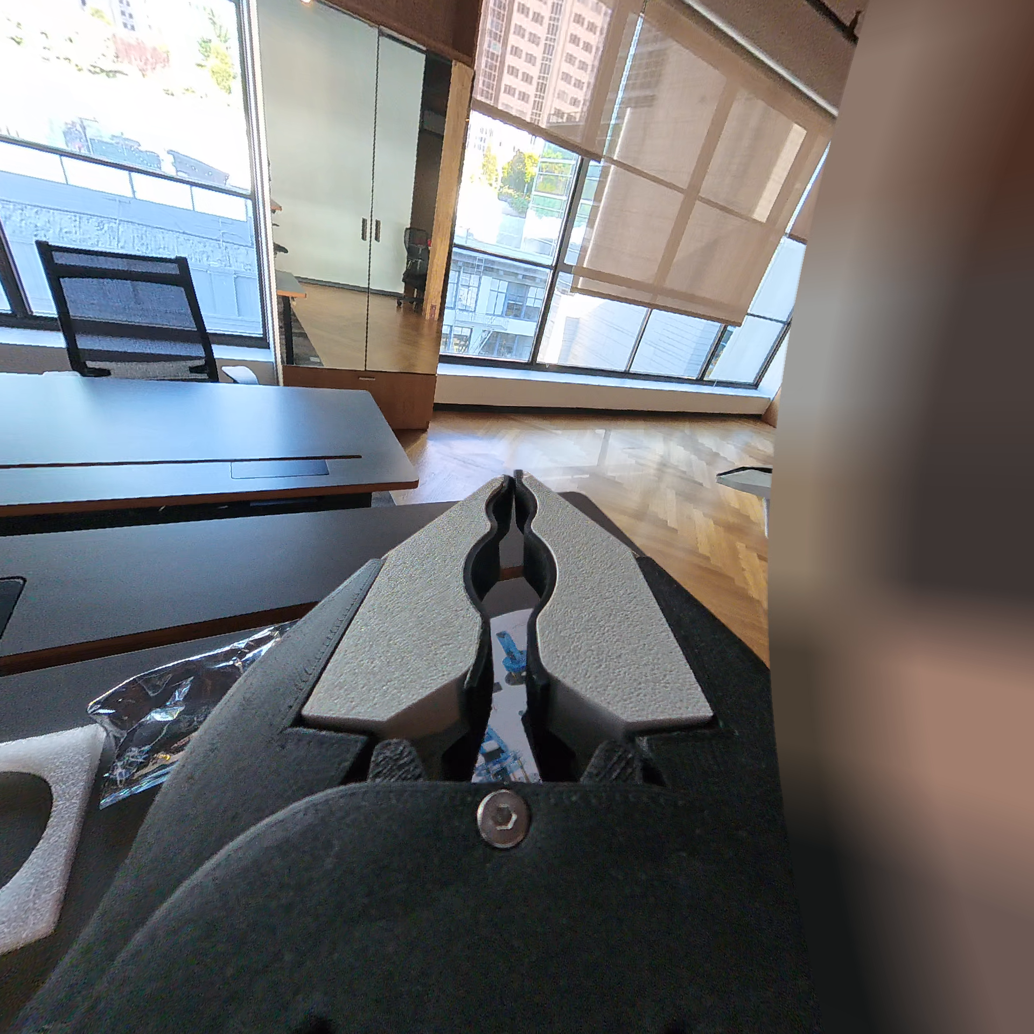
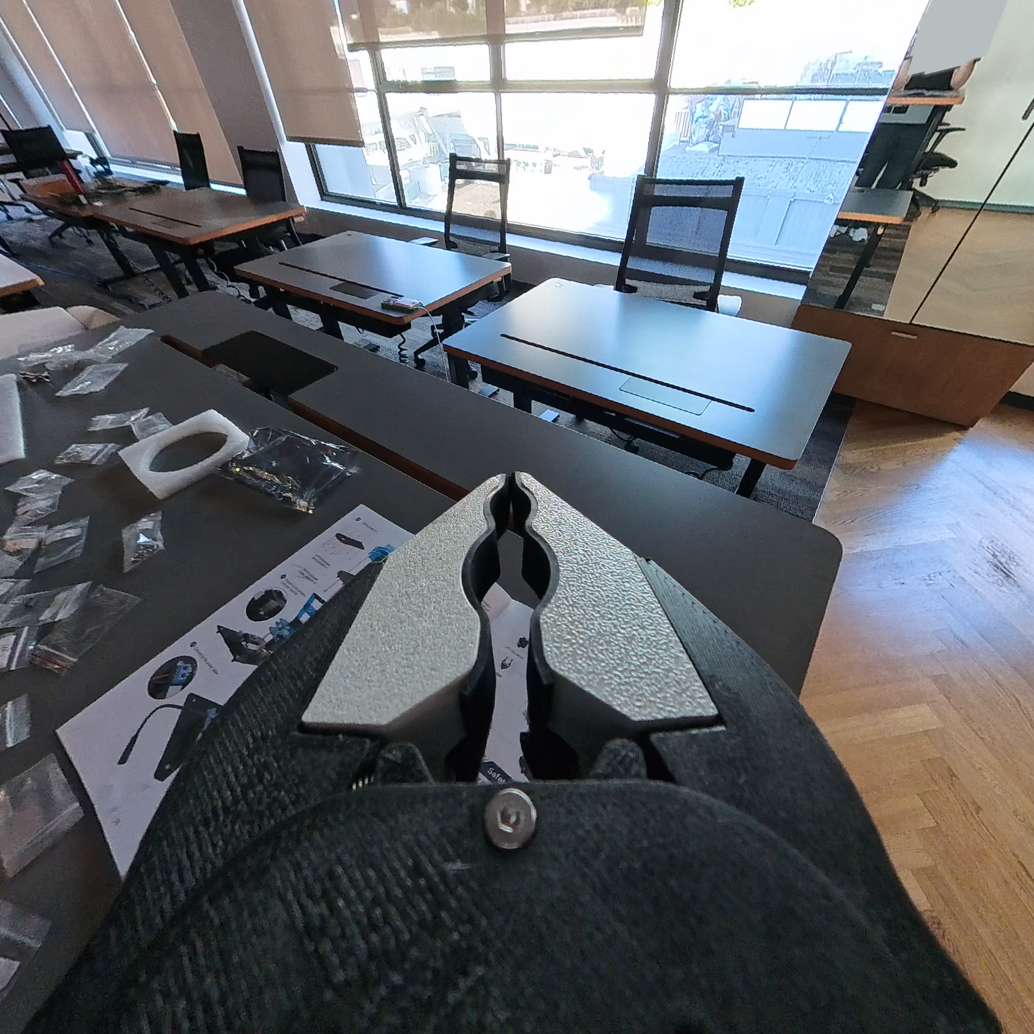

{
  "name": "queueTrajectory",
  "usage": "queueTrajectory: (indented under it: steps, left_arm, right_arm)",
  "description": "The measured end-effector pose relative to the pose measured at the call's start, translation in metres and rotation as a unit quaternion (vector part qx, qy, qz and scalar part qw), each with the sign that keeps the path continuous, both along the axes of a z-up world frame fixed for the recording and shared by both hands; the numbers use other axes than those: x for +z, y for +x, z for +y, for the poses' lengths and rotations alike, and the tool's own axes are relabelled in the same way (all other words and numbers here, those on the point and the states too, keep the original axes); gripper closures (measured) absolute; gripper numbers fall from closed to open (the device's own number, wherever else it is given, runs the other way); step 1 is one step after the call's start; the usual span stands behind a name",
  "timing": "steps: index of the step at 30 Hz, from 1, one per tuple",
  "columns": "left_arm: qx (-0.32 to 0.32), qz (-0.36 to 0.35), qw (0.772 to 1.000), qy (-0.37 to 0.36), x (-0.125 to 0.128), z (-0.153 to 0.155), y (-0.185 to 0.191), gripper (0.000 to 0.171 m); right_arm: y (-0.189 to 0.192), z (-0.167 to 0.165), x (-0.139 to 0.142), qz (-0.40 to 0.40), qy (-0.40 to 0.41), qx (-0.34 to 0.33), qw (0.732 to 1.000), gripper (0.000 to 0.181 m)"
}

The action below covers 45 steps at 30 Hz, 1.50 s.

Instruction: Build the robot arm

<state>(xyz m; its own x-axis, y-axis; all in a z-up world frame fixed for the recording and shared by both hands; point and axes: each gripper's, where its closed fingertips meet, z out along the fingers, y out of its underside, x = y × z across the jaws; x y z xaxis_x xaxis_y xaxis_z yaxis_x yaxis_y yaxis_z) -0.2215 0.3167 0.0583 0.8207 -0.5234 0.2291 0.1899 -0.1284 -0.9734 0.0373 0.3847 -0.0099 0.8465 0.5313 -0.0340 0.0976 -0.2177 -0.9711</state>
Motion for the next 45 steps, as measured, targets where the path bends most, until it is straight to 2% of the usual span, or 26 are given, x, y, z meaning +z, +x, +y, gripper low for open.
queueTrajectory:
  steps: [5,10,19,24,27,29,31,33,34,35,36,38,41,43,45]
  left_arm:
    - [-0.015,-0.006,1.000,0.014,0.009,-0.009,0.006,0.171]
    - [-0.017,-0.009,0.999,0.036,0.020,-0.021,0.008,0.171]
    - [-0.020,-0.024,0.999,0.030,0.022,-0.023,-0.003,0.171]
    - [-0.064,-0.035,0.996,0.046,0.029,-0.029,0.022,0.171]
    - [-0.096,-0.052,0.991,0.077,0.047,-0.055,0.032,0.171]
    - [-0.095,-0.078,0.987,0.099,0.058,-0.084,0.021,0.171]
    - [-0.106,-0.123,0.982,0.101,0.060,-0.120,0.005,0.171]
    - [-0.168,-0.144,0.971,0.089,0.057,-0.169,-0.009,0.171]
    - [-0.178,-0.132,0.972,0.075,0.051,-0.192,-0.027,0.171]
    - [-0.159,-0.112,0.979,0.060,0.043,-0.214,-0.054,0.171]
    - [-0.122,-0.089,0.987,0.055,0.037,-0.236,-0.088,0.171]
    - [-0.007,-0.014,0.997,0.078,0.031,-0.291,-0.168,0.171]
    - [0.172,0.113,0.975,0.081,0.015,-0.392,-0.296,0.171]
    - [0.236,0.154,0.959,0.038,-0.003,-0.462,-0.375,0.171]
    - [0.263,0.163,0.951,0.000,-0.023,-0.526,-0.448,0.171]
  right_arm:
    - [-0.013,-0.008,0.008,0.001,0.005,0.015,1.000,0.181]
    - [-0.025,-0.025,0.025,-0.032,0.037,0.021,0.999,0.181]
    - [-0.029,-0.029,0.031,-0.005,0.037,0.033,0.999,0.181]
    - [-0.041,-0.038,0.039,0.007,0.040,0.059,0.997,0.181]
    - [-0.050,-0.053,0.052,0.005,0.057,0.074,0.996,0.181]
    - [-0.062,-0.069,0.062,0.011,0.066,0.101,0.993,0.181]
    - [-0.079,-0.088,0.073,0.006,0.083,0.130,0.988,0.181]
    - [-0.104,-0.118,0.091,0.019,0.126,0.170,0.977,0.181]
    - [-0.122,-0.136,0.097,0.026,0.139,0.198,0.970,0.181]
    - [-0.143,-0.156,0.097,0.028,0.148,0.232,0.961,0.181]
    - [-0.165,-0.176,0.093,0.028,0.152,0.267,0.951,0.181]
    - [-0.211,-0.210,0.084,0.030,0.149,0.305,0.940,0.181]
    - [-0.292,-0.267,0.072,0.039,0.137,0.358,0.923,0.181]
    - [-0.344,-0.296,0.064,0.033,0.131,0.352,0.926,0.181]
    - [-0.393,-0.325,0.063,0.056,0.140,0.330,0.932,0.181]
